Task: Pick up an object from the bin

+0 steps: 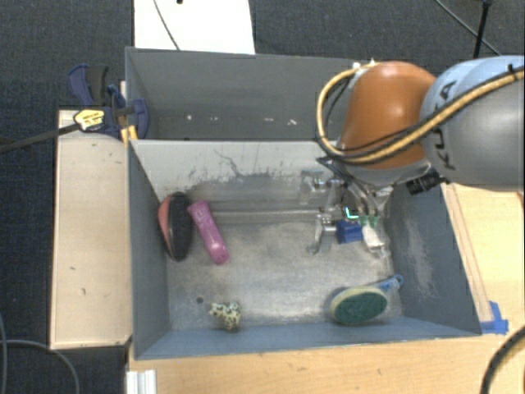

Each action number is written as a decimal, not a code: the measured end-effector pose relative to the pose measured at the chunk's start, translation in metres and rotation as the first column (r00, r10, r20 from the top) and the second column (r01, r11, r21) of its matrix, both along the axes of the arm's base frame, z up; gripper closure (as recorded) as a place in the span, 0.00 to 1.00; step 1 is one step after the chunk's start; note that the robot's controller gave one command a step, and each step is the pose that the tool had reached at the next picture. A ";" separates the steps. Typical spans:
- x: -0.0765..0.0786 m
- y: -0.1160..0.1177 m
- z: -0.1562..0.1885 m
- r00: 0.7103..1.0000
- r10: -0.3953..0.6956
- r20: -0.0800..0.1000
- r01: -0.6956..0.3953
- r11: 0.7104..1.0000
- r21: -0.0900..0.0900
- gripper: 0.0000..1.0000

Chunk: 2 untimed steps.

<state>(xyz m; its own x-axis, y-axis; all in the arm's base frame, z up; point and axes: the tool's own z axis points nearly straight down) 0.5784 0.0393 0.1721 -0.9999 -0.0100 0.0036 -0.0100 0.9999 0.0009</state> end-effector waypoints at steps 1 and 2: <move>-0.073 -0.125 -0.021 0.983 0.183 0.001 -0.183 0.983 -0.003 0.00; -0.100 -0.127 -0.077 0.949 0.316 0.003 -0.316 0.949 0.000 0.00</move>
Offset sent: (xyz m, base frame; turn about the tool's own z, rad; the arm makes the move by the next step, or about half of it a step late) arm -0.0720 -0.1198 -0.0206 -0.1914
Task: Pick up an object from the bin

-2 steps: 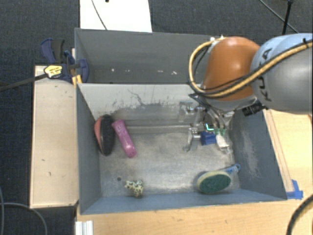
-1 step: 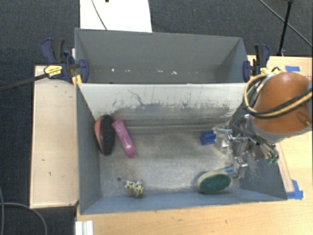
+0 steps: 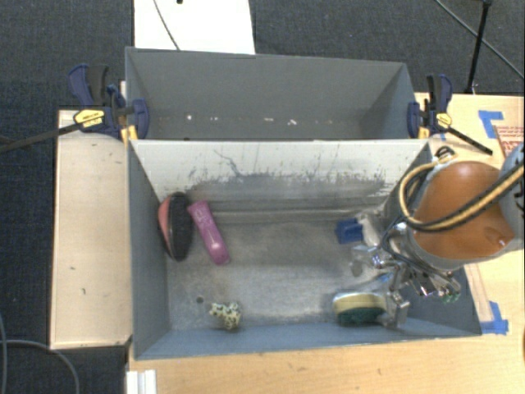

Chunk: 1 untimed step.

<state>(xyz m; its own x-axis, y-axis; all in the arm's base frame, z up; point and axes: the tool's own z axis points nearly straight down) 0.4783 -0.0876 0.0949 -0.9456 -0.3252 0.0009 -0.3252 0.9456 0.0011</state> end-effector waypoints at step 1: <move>0.003 -0.001 -0.022 0.985 0.170 0.019 -0.170 0.986 -0.003 0.00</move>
Offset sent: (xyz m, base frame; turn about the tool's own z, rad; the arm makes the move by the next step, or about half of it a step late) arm -0.0023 -0.0021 -0.0249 -0.1713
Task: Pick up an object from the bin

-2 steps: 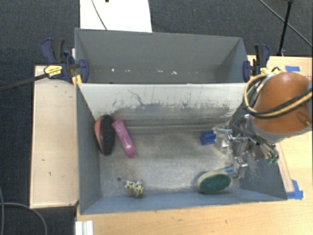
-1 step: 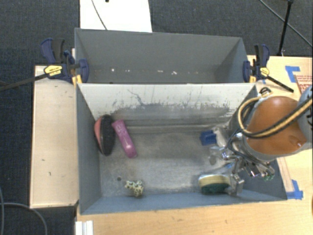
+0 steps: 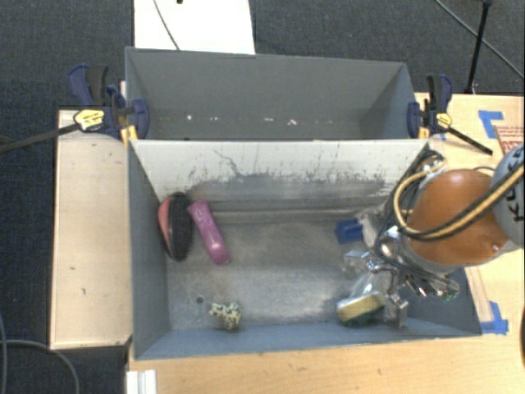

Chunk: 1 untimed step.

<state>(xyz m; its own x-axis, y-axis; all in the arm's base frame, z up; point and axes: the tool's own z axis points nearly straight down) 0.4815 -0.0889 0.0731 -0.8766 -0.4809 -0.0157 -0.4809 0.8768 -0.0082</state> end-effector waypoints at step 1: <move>-0.004 0.000 -0.002 1.000 -0.001 -0.011 0.001 1.000 0.000 1.00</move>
Offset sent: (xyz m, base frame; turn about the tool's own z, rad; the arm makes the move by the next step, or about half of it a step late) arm 0.0000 0.0000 0.0000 0.0000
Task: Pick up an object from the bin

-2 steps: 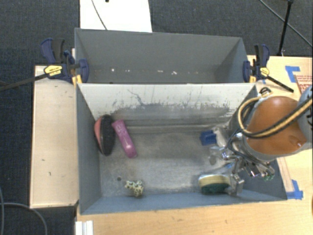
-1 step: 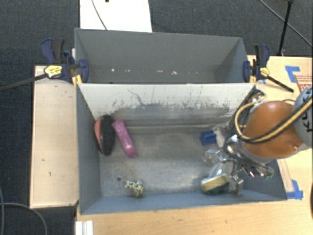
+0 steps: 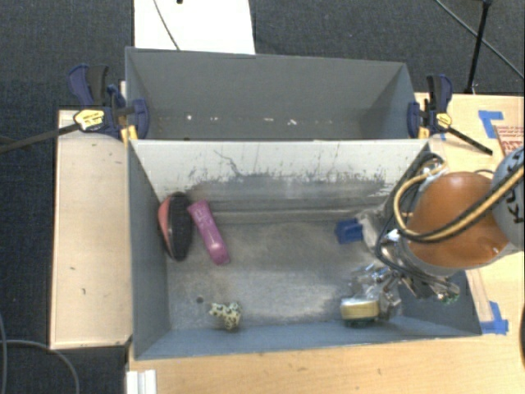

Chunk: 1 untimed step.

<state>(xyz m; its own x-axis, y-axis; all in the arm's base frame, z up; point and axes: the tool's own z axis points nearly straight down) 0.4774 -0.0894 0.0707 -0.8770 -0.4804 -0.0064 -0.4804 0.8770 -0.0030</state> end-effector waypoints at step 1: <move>0.012 0.004 0.116 0.999 -0.038 0.003 0.038 0.999 -0.001 1.00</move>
Offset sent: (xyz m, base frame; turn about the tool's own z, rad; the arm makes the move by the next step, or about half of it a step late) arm 0.0093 0.0036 0.1116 0.0400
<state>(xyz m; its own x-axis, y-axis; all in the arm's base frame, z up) 0.4893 -0.0857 0.1870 -0.8948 -0.4465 -0.0089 -0.4464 0.8948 -0.0057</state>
